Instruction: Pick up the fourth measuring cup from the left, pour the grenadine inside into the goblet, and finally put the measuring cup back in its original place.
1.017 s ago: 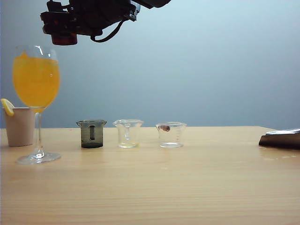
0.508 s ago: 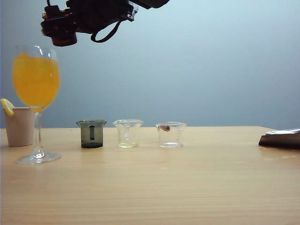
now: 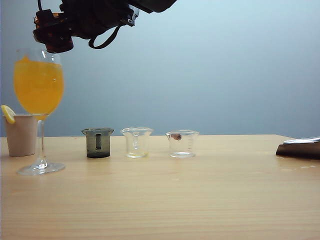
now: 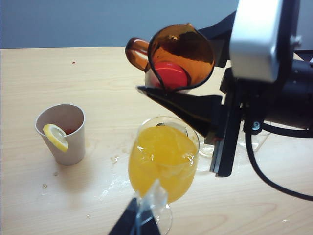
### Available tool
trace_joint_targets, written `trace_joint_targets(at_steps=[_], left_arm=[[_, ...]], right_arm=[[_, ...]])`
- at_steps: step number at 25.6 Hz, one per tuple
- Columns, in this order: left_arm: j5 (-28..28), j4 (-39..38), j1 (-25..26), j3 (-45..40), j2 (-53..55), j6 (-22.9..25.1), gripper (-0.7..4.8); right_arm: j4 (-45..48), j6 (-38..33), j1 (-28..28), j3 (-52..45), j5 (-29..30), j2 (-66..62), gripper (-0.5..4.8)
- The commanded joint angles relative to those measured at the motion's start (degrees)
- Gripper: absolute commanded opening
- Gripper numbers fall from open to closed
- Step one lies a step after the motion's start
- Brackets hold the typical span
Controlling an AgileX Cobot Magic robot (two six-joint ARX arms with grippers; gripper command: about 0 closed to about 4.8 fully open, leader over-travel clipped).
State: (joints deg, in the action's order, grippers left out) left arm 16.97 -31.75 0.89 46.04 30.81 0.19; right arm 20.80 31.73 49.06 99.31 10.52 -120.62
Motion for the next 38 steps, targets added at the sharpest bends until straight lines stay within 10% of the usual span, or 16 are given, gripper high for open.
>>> trace_joint_targets(at_steps=[1,38], left_arm=[[-0.2,1.4,0.0,0.0,-0.1,-0.1,-0.05],[-0.2,1.3,0.0,0.0,-0.2,-0.2,-0.06]], right_arm=[[-0.7,7.6,0.2,0.3,0.1,0.5,-0.01],[3.5,41.6,0.7,0.3,-0.3,0.6,-0.01]])
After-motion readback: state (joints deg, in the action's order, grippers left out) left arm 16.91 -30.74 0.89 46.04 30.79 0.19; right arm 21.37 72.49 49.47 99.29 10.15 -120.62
